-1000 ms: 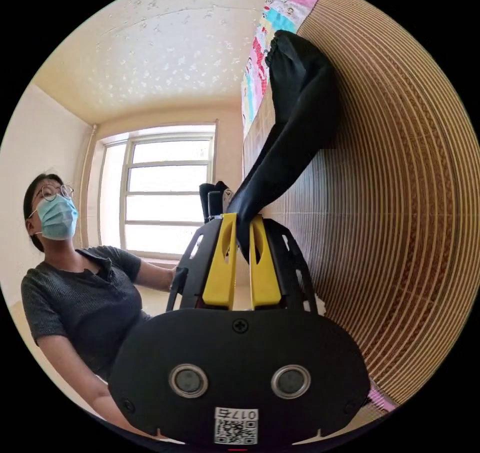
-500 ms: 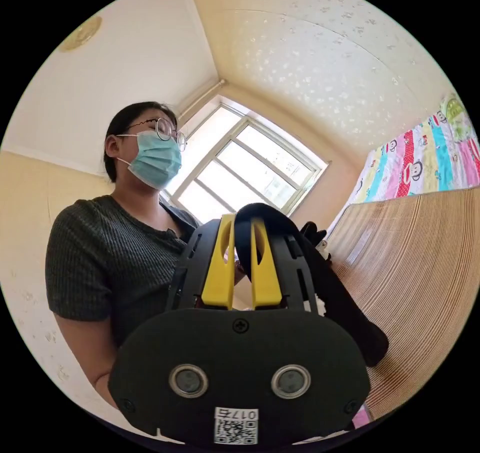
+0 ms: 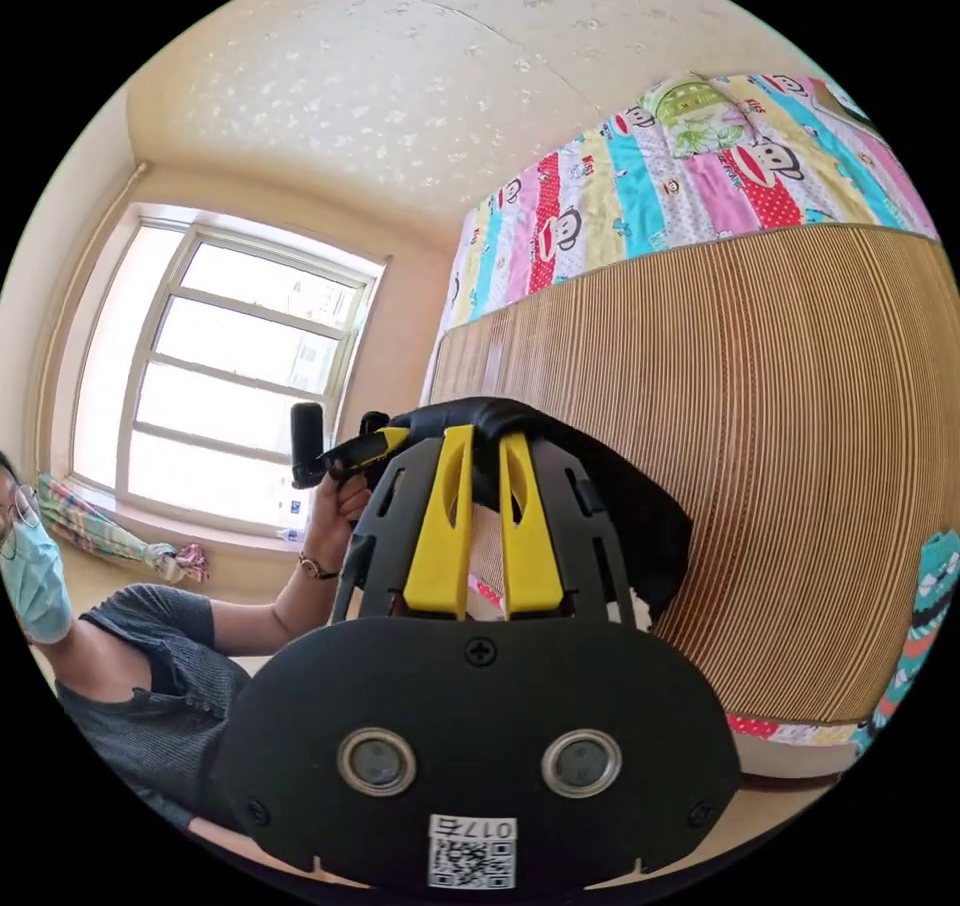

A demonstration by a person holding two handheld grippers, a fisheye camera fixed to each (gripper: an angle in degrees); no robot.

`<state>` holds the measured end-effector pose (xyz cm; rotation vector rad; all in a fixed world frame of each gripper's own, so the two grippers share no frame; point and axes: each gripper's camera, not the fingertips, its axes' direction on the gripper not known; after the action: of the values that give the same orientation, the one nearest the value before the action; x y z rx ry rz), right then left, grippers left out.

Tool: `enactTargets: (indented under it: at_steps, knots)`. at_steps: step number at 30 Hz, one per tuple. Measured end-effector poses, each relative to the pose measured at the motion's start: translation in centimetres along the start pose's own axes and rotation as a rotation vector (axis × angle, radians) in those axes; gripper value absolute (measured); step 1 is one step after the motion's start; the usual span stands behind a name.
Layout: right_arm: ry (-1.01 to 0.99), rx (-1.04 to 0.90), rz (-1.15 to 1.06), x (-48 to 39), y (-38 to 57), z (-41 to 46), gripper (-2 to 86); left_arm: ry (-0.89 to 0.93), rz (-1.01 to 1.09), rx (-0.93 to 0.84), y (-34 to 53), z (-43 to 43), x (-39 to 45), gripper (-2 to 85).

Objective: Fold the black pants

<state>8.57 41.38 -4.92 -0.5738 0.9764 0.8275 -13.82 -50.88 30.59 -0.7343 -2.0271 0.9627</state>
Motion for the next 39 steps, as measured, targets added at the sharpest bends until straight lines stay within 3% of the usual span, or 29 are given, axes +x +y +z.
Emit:
enactTargets:
  at_steps: [4, 8, 11, 13, 18, 21, 23, 26, 30, 33, 36, 39]
  knots:
    - [0.045, -0.044, 0.134, 4.3, 6.6, 3.4, 1.0, -0.017, -0.093, -0.133, 7.2, 4.6, -5.3, 5.1]
    - [0.190, -0.251, 0.440, 10.7, 17.2, 8.0, 0.9, -0.085, -0.306, -0.392, 17.8, 10.2, -10.2, 6.7]
    - [0.234, -0.317, 0.553, 13.0, 21.5, 9.1, 1.3, 0.016, -0.396, -0.411, 22.2, 11.3, -12.0, 8.6]
    - [0.233, -0.300, 0.546, 13.4, 21.2, 9.1, 2.1, 0.015, -0.409, -0.365, 22.2, 10.9, -12.6, 11.0]
    - [0.199, -0.207, 0.273, 12.9, 13.0, 10.8, 7.8, -0.081, -0.385, -0.189, 17.6, 9.5, -15.4, 13.6]
    - [0.122, -0.269, 0.216, 13.9, 8.6, 14.1, 10.3, -0.090, -0.353, -0.222, 14.4, 11.3, -17.5, 13.2]
    - [0.118, -0.395, 0.227, 14.9, 7.3, 17.1, 10.1, -0.032, -0.377, -0.373, 13.4, 14.6, -18.9, 10.7]
    - [0.223, -0.506, 0.198, 14.0, 6.1, 18.6, 6.9, -0.039, -0.344, -0.387, 13.5, 14.8, -17.9, 6.8]
    - [0.164, -0.352, -0.014, 8.4, 4.7, 12.5, 4.3, 0.167, -0.208, -0.260, 13.2, 11.1, -13.3, 5.5]
    - [0.251, -0.310, 0.005, 9.4, 5.1, 10.1, 4.0, 0.234, -0.192, -0.206, 14.3, 9.8, -11.7, 7.0]
    - [0.385, -0.418, 0.207, 14.9, 6.0, 11.3, 4.6, 0.083, -0.323, -0.278, 16.5, 11.9, -13.7, 10.5]
    - [0.307, -0.314, 0.218, 16.5, 6.0, 10.0, 7.1, 0.029, -0.435, -0.191, 18.1, 10.9, -15.6, 13.9]
